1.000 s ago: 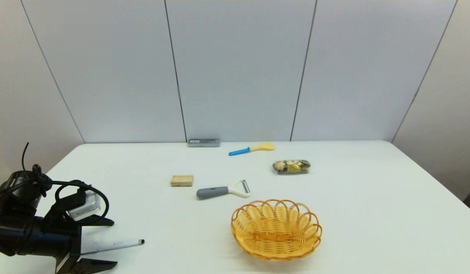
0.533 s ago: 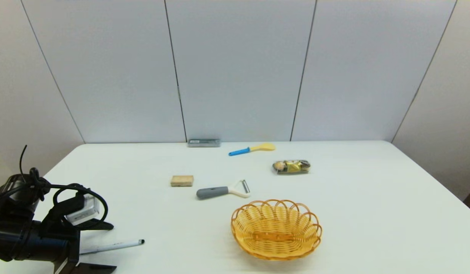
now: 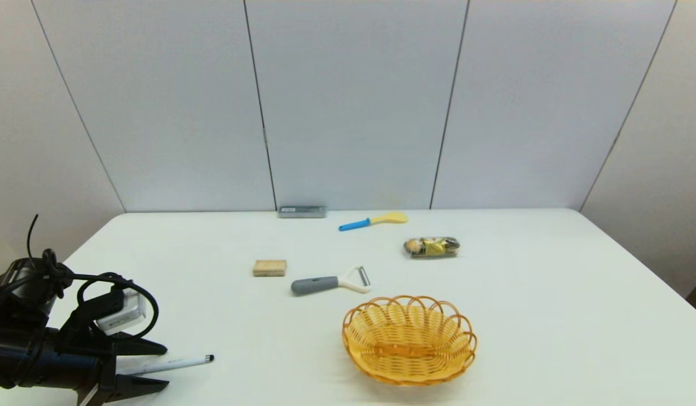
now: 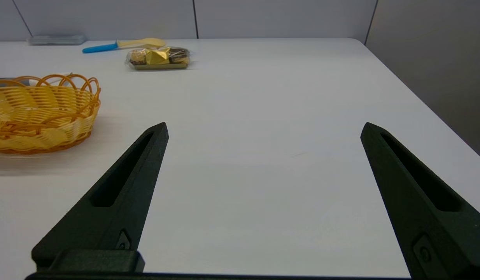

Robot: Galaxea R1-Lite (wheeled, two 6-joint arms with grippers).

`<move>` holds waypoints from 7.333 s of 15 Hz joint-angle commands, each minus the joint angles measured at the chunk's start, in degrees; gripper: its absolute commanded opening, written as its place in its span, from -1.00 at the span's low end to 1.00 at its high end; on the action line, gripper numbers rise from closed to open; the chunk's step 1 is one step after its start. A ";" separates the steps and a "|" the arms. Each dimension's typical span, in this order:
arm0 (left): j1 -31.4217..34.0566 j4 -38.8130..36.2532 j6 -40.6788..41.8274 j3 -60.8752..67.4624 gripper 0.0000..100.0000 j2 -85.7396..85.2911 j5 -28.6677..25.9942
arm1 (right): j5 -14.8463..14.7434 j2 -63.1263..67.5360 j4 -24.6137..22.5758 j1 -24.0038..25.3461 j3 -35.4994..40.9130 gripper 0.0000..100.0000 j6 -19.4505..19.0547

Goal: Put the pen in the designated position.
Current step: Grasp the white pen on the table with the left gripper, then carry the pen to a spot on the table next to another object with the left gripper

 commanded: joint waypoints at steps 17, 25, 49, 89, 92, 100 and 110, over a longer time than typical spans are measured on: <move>-2.50 -0.14 -5.03 -9.96 -1.00 -4.81 -5.61 | 0.00 0.07 -0.02 -0.05 0.00 1.00 0.02; -14.55 -0.14 -10.39 -19.19 -1.00 -1.12 -6.32 | 0.00 0.07 -0.02 -0.05 0.09 1.00 0.02; -39.42 -0.66 -23.57 -42.22 -1.00 14.00 -3.68 | 0.00 0.07 -0.02 -0.05 0.09 1.00 -0.07; -47.68 -12.44 -32.80 -56.19 -1.00 34.48 0.89 | 0.00 0.07 -0.02 0.04 0.09 1.00 0.02; -47.68 -12.44 -32.80 -56.10 -1.00 34.48 0.89 | 0.00 0.07 -0.02 0.04 0.09 1.00 -0.07; -47.68 -12.09 -32.89 -54.26 -1.00 34.13 0.89 | 0.00 0.07 -0.02 -0.05 0.09 1.00 0.02; -46.36 -12.00 -32.71 -56.37 1.00 32.55 1.07 | 0.00 0.07 -0.02 -0.05 0.09 1.00 -0.07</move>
